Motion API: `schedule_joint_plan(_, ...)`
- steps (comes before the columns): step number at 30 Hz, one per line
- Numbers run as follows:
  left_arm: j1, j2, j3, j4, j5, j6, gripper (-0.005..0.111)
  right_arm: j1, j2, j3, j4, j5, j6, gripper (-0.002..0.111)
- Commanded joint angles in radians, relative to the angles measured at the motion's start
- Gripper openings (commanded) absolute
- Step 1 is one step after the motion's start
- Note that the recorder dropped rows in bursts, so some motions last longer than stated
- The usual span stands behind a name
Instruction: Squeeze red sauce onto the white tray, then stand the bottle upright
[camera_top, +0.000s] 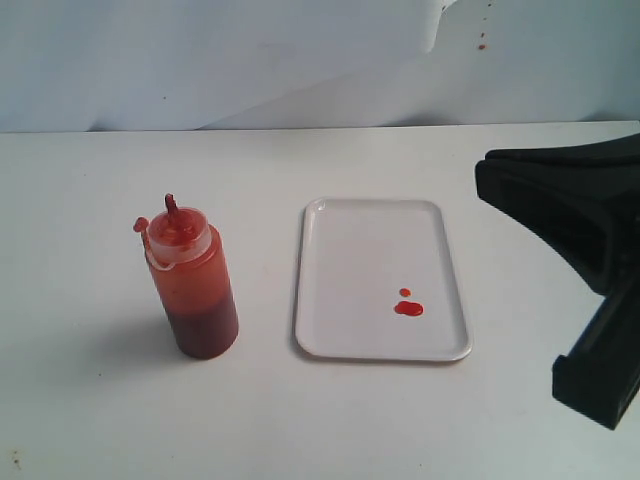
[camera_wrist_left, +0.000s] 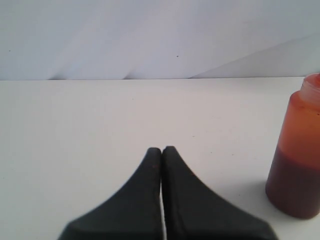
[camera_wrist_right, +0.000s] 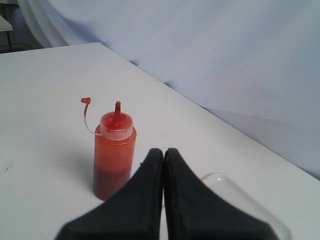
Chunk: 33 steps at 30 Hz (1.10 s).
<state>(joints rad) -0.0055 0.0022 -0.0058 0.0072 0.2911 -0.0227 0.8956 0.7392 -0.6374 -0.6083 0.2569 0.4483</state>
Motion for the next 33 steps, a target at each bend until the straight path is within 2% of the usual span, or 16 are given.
schedule_joint_plan(1,-0.006,-0.002,0.006,-0.007,-0.007,-0.003,0.000,-0.009,-0.003,0.003,0.002,-0.006,0.005,0.000)
schedule_joint_plan(5,-0.006,-0.002,0.006,-0.007,-0.007,-0.003,0.000,-0.103,-0.017,0.003,0.002,-0.010,0.005,0.000)
schedule_joint_plan(11,-0.006,-0.002,0.006,-0.007,-0.007,-0.003,0.000,-0.328,-0.067,0.003,0.002,-0.006,0.005,0.000)
schedule_joint_plan(19,-0.006,-0.002,0.006,-0.007,-0.007,-0.003,0.000,-0.548,-0.263,0.003,0.002,-0.006,0.005,0.000)
schedule_joint_plan(25,-0.006,-0.002,0.006,-0.007,-0.007,-0.003,0.000,-0.624,-0.440,0.003,0.002,-0.006,0.005,0.000)
schedule_joint_plan(33,-0.006,-0.002,0.006,-0.007,-0.007,-0.003,0.000,-0.630,-0.620,0.003,0.002,-0.006,0.005,0.000)
